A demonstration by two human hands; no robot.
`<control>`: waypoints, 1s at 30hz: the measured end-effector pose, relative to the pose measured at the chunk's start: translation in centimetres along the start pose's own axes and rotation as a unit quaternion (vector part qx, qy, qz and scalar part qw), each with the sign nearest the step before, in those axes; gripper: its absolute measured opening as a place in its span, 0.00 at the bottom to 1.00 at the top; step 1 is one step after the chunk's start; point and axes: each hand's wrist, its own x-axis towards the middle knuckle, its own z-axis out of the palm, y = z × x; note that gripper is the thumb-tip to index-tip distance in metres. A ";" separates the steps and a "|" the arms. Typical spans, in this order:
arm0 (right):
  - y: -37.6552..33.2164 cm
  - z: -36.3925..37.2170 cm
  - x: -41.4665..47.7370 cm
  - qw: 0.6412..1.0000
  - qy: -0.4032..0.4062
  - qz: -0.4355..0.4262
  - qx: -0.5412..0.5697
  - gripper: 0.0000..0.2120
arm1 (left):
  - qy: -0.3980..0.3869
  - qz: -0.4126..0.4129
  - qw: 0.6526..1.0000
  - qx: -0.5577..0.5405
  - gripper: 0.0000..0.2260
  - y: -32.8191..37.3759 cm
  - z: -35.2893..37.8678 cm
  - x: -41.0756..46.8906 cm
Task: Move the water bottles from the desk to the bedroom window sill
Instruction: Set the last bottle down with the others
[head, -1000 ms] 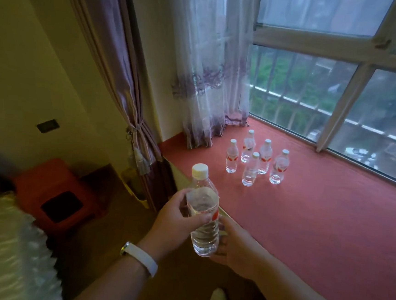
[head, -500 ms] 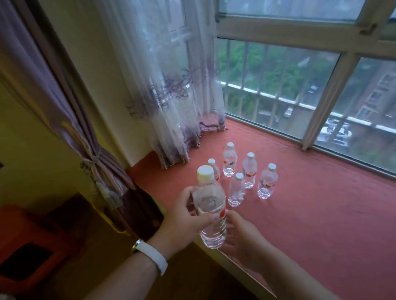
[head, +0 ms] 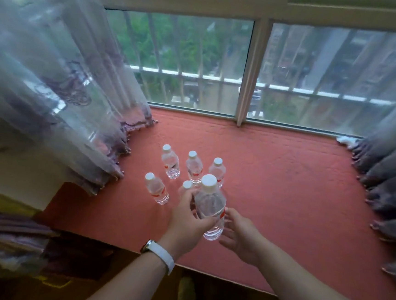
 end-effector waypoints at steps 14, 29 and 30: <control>0.6 -2.8 11.5 0.996 0.042 0.020 0.082 0.10 | -0.020 -0.037 0.999 0.020 0.24 -7.1 4.4 9.1; 3.8 -6.8 24.7 0.991 0.031 0.042 0.127 0.17 | 0.112 -0.073 0.987 0.084 0.28 -16.9 10.6 13.5; 4.1 -6.9 25.3 0.991 0.030 0.041 0.121 0.18 | 0.120 -0.073 0.986 0.085 0.28 -17.4 10.8 13.7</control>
